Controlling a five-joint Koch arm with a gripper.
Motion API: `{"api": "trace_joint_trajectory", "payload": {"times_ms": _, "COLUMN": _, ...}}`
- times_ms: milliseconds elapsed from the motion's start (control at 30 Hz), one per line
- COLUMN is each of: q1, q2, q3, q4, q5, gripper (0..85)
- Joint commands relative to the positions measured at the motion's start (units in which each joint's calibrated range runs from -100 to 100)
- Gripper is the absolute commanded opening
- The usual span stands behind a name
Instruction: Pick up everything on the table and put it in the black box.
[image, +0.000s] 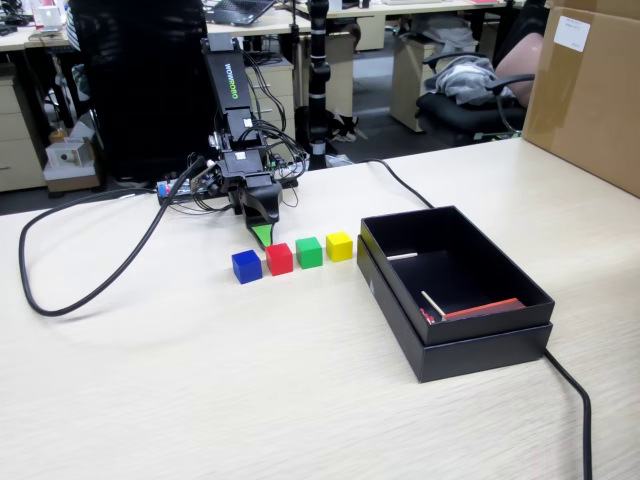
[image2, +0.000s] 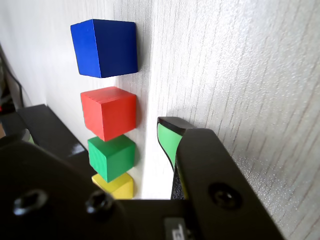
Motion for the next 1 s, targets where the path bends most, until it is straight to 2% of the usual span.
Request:
{"api": "trace_joint_trajectory", "payload": {"times_ms": 0, "q1": -0.05, "q2": -0.13, "q3": -1.57, "q4": -1.36, "q5": -0.49, "gripper": 48.8}}
{"api": "trace_joint_trajectory", "payload": {"times_ms": 733, "q1": -0.59, "q2": -0.13, "q3": -1.12, "q4": -1.62, "q5": -0.10, "gripper": 48.1}}
{"api": "trace_joint_trajectory", "payload": {"times_ms": 967, "q1": -1.90, "q2": 2.05, "q3": 11.48, "q4": -23.82, "q5": 0.15, "gripper": 48.3}}
